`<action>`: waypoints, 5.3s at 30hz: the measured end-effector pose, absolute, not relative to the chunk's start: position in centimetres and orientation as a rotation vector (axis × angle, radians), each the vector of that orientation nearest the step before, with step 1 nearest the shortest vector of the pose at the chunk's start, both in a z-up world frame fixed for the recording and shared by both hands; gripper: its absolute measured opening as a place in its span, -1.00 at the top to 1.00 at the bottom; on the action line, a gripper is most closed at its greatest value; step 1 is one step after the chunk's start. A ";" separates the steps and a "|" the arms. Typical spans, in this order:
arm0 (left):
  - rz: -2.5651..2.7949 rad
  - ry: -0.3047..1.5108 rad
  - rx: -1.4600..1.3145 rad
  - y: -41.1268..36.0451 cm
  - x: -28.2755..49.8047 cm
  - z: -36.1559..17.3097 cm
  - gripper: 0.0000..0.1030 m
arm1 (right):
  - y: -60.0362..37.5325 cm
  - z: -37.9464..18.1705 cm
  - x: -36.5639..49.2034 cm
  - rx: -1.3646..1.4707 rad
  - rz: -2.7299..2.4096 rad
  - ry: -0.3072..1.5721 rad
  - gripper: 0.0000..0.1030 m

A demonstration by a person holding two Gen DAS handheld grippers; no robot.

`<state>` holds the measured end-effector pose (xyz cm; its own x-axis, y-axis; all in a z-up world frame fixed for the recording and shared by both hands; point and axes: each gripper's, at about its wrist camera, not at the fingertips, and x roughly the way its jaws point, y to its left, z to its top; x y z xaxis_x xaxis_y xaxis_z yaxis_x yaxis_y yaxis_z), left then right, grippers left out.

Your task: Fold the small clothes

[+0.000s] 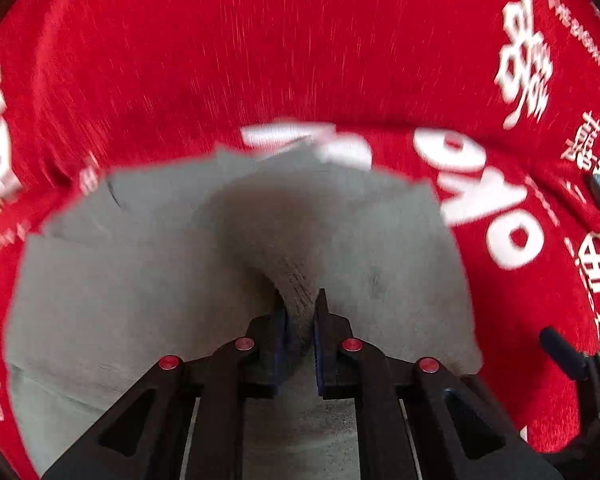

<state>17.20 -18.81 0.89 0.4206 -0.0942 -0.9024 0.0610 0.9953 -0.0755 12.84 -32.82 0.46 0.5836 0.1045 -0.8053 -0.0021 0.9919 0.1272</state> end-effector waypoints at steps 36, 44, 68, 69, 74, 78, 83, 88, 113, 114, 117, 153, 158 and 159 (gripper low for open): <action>0.084 1.050 -0.117 0.9 13.2 0.9 -0.79 | -28.8 3.7 14.8 0.194 -0.017 0.991 -0.92; 0.153 1.167 -0.193 3.9 18.6 -1.7 -1.00 | -17.9 -1.0 20.4 -0.133 0.057 1.073 -1.00; -0.015 1.024 -0.052 1.6 -3.7 -1.2 -1.00 | -19.3 -0.7 -4.8 -0.196 0.241 0.954 -1.00; -0.015 1.020 -0.055 1.8 -4.7 -1.2 -1.00 | -19.5 -0.8 -5.4 -0.205 0.247 0.943 -1.00; -0.022 1.021 -0.025 2.0 -10.0 -2.1 -1.00 | -21.1 -1.9 -10.3 -0.273 0.282 0.937 -0.99; -0.033 1.125 -0.020 2.5 -11.7 -3.0 -1.00 | -20.9 -2.9 -13.3 -0.427 0.290 0.969 -1.00; -0.030 1.109 0.016 2.1 -12.0 -0.8 -1.00 | -19.5 -1.3 -13.5 -0.455 0.280 0.988 -1.00; -0.064 1.119 0.120 -0.9 -9.5 -2.7 -1.00 | -14.3 -1.0 -12.4 -0.538 0.381 0.885 -1.00; -0.114 1.346 -0.193 4.6 -10.9 -4.7 0.71 | -24.0 -2.8 -15.8 -0.231 0.263 1.223 0.75; -0.132 1.333 -0.178 4.6 -11.1 -4.2 0.71 | -24.0 -2.4 -15.9 -0.213 0.289 1.216 0.76; -0.154 1.299 -0.198 5.1 -11.1 -2.7 0.71 | -25.5 -0.8 -15.1 -0.050 0.348 1.182 0.77; -0.132 1.170 -0.447 5.4 -4.4 -0.1 -0.33 | -28.8 1.9 -3.6 0.237 0.405 1.002 0.42; -0.150 1.175 -0.392 4.2 -3.9 1.5 0.70 | -28.6 3.2 -3.6 0.229 0.451 0.982 0.79; -0.149 1.160 -0.374 4.2 -4.0 2.3 0.71 | -28.8 3.7 -3.6 0.248 0.467 0.967 0.80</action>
